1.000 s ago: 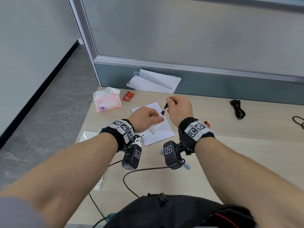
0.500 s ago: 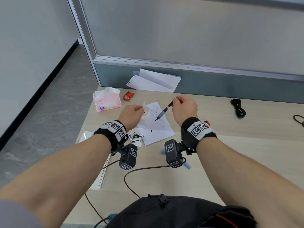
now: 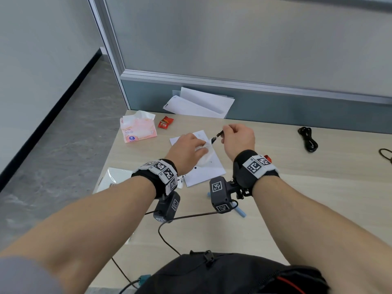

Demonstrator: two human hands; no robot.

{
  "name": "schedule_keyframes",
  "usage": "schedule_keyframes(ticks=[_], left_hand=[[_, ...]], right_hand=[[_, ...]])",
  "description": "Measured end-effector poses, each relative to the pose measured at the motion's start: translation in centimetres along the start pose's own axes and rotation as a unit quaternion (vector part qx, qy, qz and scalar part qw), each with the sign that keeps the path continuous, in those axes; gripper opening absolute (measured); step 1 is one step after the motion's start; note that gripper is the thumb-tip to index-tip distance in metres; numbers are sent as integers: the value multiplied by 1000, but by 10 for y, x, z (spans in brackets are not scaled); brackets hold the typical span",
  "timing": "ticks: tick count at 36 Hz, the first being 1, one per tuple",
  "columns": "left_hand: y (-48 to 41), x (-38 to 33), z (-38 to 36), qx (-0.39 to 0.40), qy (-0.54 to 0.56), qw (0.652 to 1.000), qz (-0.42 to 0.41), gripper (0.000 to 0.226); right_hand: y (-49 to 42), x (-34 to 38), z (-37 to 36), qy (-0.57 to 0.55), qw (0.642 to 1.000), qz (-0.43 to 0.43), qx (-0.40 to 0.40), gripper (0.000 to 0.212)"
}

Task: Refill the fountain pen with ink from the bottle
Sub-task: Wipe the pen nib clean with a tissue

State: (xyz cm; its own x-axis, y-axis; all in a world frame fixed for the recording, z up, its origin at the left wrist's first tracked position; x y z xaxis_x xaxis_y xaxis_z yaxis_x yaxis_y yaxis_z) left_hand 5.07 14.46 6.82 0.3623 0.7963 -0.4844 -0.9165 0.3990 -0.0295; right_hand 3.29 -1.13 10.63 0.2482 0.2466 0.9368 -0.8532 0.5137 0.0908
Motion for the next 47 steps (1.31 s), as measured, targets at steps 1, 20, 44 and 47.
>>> schedule_keyframes(ticks=[1,20,44,47], left_hand=[[0,0,0,-3,-11,1000,-5,38],[3,7,1,-21,-117,992,-32,31],[-10,-20,0,-28,78,997,-4,22],[-7,-23,-6,-5,30,999,-24,27]], right_hand=[[0,0,0,-2,1000,-3,-3,18],[7,-6,-1,25,1000,-11,-8,20],[9,-13,14,22,1000,-6,-6,17],[8,-9,12,18,1000,1,-1,17]])
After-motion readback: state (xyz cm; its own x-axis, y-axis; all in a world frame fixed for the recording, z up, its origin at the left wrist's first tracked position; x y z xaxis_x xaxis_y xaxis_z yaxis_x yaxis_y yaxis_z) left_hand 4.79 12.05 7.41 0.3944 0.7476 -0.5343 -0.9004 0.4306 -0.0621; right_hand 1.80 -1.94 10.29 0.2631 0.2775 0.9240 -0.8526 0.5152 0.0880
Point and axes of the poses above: each hand's wrist, its own y-axis away from the middle knuckle, its own z-axis out of the back of the hand, x = y × z, the point moved 3 cm from there along -y, towards the middle knuckle, and after that the axes turned 8 degrees about -y, right-handed, at the moved point
